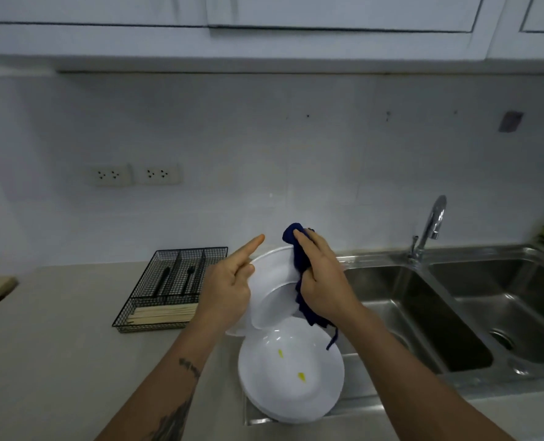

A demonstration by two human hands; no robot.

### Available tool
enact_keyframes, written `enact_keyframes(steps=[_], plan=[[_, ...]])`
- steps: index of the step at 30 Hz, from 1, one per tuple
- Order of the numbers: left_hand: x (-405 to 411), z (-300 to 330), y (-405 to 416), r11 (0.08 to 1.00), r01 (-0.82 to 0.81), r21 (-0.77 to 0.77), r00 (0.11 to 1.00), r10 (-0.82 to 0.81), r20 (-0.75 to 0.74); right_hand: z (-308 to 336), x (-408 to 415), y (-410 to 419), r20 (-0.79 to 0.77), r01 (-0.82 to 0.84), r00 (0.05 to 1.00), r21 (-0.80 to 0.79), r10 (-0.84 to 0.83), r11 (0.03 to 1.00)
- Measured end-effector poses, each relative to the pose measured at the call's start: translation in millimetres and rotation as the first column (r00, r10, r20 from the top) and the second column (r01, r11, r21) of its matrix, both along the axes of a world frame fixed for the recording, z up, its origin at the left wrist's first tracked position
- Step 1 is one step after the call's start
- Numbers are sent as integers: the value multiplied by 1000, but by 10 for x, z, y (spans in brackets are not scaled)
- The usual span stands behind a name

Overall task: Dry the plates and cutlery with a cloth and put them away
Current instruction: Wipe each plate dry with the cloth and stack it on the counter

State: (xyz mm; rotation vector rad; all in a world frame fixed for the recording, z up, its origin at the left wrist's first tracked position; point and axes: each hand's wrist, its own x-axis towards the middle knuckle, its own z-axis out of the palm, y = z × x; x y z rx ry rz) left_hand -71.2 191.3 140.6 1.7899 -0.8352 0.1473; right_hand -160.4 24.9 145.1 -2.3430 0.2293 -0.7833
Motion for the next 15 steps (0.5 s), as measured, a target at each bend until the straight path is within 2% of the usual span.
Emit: enact_keyframes(steps=[5,7,10,12,15], plan=[[261,51,464,999,-47,-1,970,46,238,30,131,419,3,-27,1000,28,27,999],[361,0,634,992,-120,-31,946,124,300,-45,207,646,27,-32,999,16,32,999],[482,-129,889,959,-284,-13,940,281,191,-257,342,1054,42,-40,998,4,40,999],[501,-255,1105,968,-247,-44,967,249,54,-425,430,1324,72,-37,997,-16,38,999],[486,-457,1445,973,-172,-155,985,167,-41,-632,498,1650,83,-44,995,-71,50,996]])
